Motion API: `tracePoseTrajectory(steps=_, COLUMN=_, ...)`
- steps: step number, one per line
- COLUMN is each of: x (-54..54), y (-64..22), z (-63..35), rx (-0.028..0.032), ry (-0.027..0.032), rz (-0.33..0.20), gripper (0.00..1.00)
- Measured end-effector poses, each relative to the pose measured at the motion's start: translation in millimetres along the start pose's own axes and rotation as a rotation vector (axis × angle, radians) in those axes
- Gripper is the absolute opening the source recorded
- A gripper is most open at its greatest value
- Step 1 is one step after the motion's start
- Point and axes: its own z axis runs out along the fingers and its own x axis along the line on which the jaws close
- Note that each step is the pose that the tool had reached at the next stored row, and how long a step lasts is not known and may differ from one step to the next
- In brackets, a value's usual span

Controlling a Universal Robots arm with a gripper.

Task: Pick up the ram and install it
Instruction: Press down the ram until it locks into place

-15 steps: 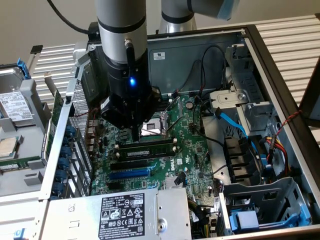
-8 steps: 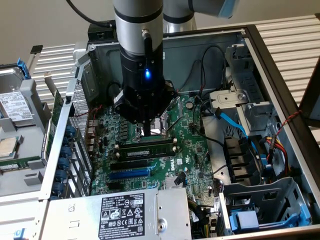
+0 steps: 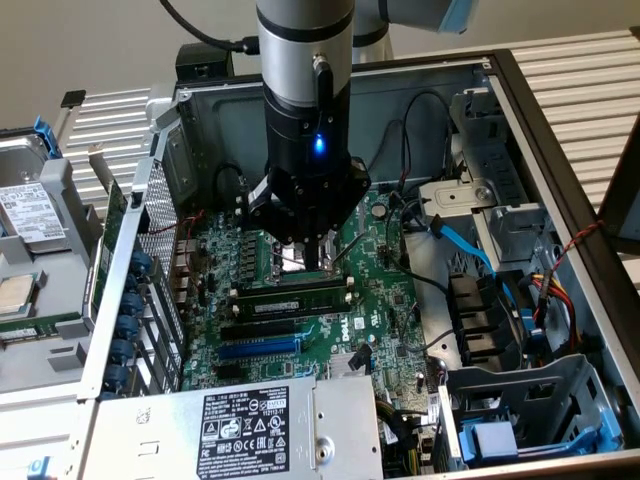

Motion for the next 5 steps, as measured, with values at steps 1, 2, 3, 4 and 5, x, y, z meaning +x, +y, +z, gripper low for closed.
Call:
tracePoseTrajectory(steps=1, x=0.0, y=0.0, z=0.0, rx=0.0, ry=0.0, rz=0.0, gripper=0.11)
tracePoseTrajectory(steps=2, x=-0.1, y=0.0, z=0.0, rx=0.0, ry=0.0, rz=0.0, gripper=0.11)
tracePoseTrajectory(steps=3, x=0.0, y=0.0, z=0.0, rx=0.0, ry=0.0001, rz=0.0, gripper=0.11)
tracePoseTrajectory(steps=4, x=-0.1, y=0.0, z=0.0, rx=0.0, ry=0.0001, rz=0.0, gripper=0.11)
tracePoseTrajectory(steps=5, x=0.0, y=0.0, z=0.0, rx=0.0, ry=0.0001, rz=0.0, gripper=0.11)
